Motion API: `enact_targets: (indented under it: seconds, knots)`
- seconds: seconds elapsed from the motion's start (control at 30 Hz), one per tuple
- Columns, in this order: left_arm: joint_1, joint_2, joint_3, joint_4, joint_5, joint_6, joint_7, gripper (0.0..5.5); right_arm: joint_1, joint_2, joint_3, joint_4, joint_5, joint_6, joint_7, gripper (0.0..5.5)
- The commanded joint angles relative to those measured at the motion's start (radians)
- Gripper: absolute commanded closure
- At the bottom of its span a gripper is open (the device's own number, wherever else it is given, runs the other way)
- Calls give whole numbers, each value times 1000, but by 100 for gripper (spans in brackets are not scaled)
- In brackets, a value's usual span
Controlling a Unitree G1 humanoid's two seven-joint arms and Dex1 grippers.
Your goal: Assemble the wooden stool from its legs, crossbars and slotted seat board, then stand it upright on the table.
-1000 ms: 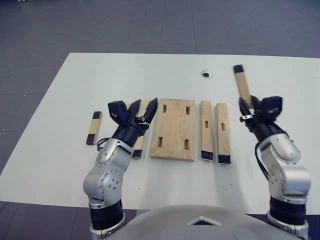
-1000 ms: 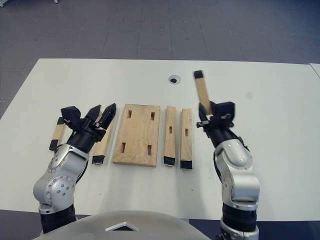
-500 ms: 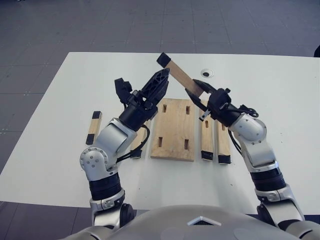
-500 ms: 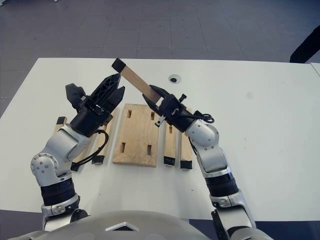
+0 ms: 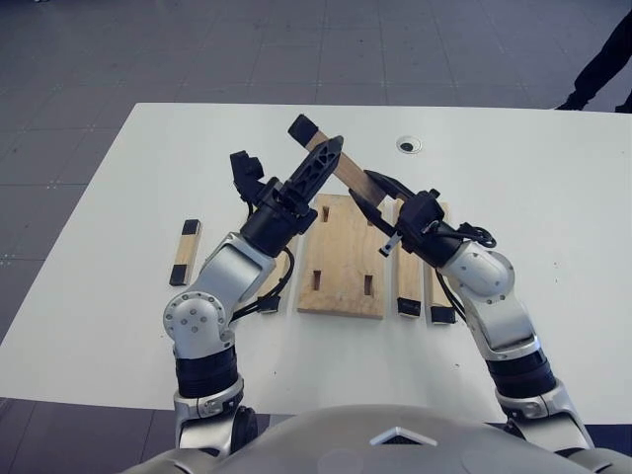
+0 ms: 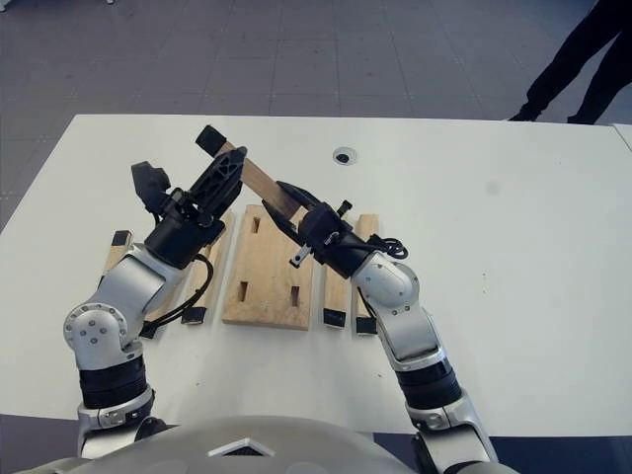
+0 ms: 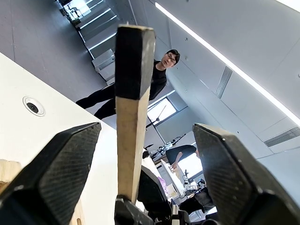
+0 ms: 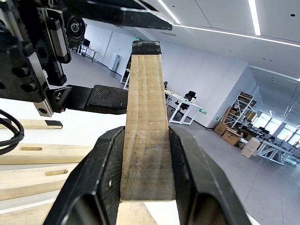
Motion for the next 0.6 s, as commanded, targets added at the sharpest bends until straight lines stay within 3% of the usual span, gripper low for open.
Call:
enact_targets:
  seconds: [0.03,0.1,0.6]
  knots:
    - [-12,0,16,11,-6,-29,10,188,20,-15,15,-19,-4,9,15,421]
    - [-14,0,20,12,-12,-40,9,188,30,-19,20,-24,-5,9,19,421]
    - [17,24,1,9,13,-42,-44,440,42,-21,12,-34,20,39,26,421]
